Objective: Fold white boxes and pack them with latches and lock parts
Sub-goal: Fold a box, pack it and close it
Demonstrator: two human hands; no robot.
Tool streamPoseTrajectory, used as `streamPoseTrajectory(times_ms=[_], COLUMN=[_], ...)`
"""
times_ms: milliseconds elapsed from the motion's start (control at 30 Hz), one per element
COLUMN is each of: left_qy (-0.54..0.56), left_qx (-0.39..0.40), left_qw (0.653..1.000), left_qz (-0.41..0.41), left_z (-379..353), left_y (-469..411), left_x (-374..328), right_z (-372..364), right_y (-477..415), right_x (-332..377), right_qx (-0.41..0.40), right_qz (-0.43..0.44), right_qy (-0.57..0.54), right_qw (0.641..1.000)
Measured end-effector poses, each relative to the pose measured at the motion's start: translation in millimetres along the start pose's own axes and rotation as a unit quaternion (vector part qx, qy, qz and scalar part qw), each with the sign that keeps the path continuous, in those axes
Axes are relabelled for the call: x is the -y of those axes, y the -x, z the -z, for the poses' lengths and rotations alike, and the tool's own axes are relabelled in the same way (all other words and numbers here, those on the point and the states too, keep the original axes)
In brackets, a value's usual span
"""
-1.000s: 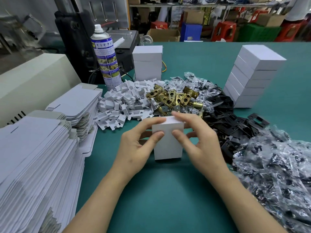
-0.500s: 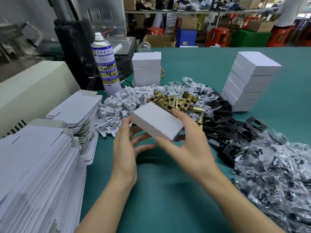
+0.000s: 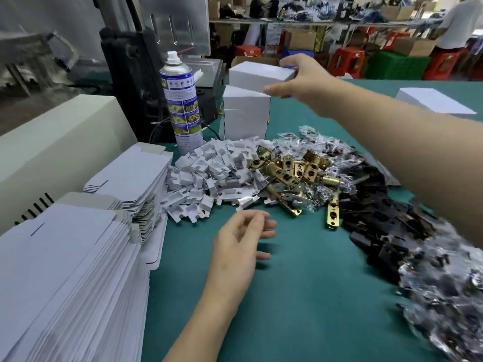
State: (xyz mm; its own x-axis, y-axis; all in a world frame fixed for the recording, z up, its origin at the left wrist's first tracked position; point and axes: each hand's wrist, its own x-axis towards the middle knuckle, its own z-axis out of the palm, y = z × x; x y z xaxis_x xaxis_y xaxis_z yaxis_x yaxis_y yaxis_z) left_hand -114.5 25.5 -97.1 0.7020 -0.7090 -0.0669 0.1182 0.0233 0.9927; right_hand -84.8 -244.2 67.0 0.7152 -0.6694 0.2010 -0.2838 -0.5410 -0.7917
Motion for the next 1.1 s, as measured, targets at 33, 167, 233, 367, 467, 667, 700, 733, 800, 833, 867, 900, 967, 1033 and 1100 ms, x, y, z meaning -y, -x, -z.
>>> streamPoseTrajectory(times_ms=[33, 167, 233, 367, 467, 667, 700, 733, 800, 833, 867, 900, 967, 1033, 1100], left_qy=[-0.010, -0.034, -0.041, -0.048, -0.054, -0.057, -0.057, -0.057, -0.059, -0.059, -0.060, -0.060, -0.063, -0.064, -0.061], left_qx=[0.006, 0.014, 0.013, 0.016, 0.020, 0.033, 0.034, 0.035, 0.038, 0.039, 0.041, 0.044, 0.048, 0.048, 0.042], left_qw=[1.000, 0.999, 0.999, 0.999, 0.998, 0.998, 0.998, 0.998, 0.997, 0.997, 0.997, 0.997, 0.997, 0.997, 0.997], left_qz=[0.005, 0.005, 0.003, 0.013, 0.014, 0.018, 0.020, 0.021, 0.023, 0.022, 0.021, 0.020, 0.016, 0.017, 0.021], left_z=[0.1, -0.6, -1.2, -1.5, -1.6, -2.5, -2.6, -2.7, -2.6, -2.5, -2.2, -2.0, -1.9, -2.1, -2.1], left_y=[0.0, 0.7, 1.1, 1.9, 2.2, 4.0, 3.9, 4.0, 4.0, 4.1, 4.1, 3.9, 3.9, 3.5, 3.0], left_x=[1.8, 5.2, 6.0, 5.9, 5.2, 5.0, 4.8, 4.6, 4.1, 4.2, 4.9, 5.2, 5.7, 5.7, 5.7], right_z=[1.5, 2.7, 0.6, -7.5, -16.3, -17.2, -16.8, -16.2, -14.8, -14.1, -13.2, -12.3, -11.9, -13.3, -18.0], right_y=[-13.1, -50.1, -62.4, -77.6, -85.9, -94.2, -95.6, -96.7, -97.0, -97.4, -98.2, -98.6, -99.0, -97.2, -87.3], right_x=[-2.7, -15.0, -19.0, -27.2, -37.1, -36.0, -35.2, -34.7, -33.0, -32.4, -31.8, -30.8, -29.5, -29.6, -26.7], right_qx=[0.005, 0.018, 0.027, 0.053, 0.066, 0.082, 0.090, 0.097, 0.111, 0.117, 0.121, 0.125, 0.134, 0.140, 0.099], right_qz=[0.005, 0.027, 0.033, 0.031, 0.026, 0.034, 0.037, 0.038, 0.034, 0.031, 0.028, 0.026, 0.022, 0.015, 0.038], right_qy=[0.025, 0.075, 0.074, 0.061, 0.068, 0.088, 0.091, 0.093, 0.090, 0.088, 0.090, 0.095, 0.117, 0.144, 0.174], right_qw=[1.000, 0.997, 0.996, 0.996, 0.995, 0.992, 0.991, 0.990, 0.989, 0.989, 0.988, 0.987, 0.984, 0.980, 0.979])
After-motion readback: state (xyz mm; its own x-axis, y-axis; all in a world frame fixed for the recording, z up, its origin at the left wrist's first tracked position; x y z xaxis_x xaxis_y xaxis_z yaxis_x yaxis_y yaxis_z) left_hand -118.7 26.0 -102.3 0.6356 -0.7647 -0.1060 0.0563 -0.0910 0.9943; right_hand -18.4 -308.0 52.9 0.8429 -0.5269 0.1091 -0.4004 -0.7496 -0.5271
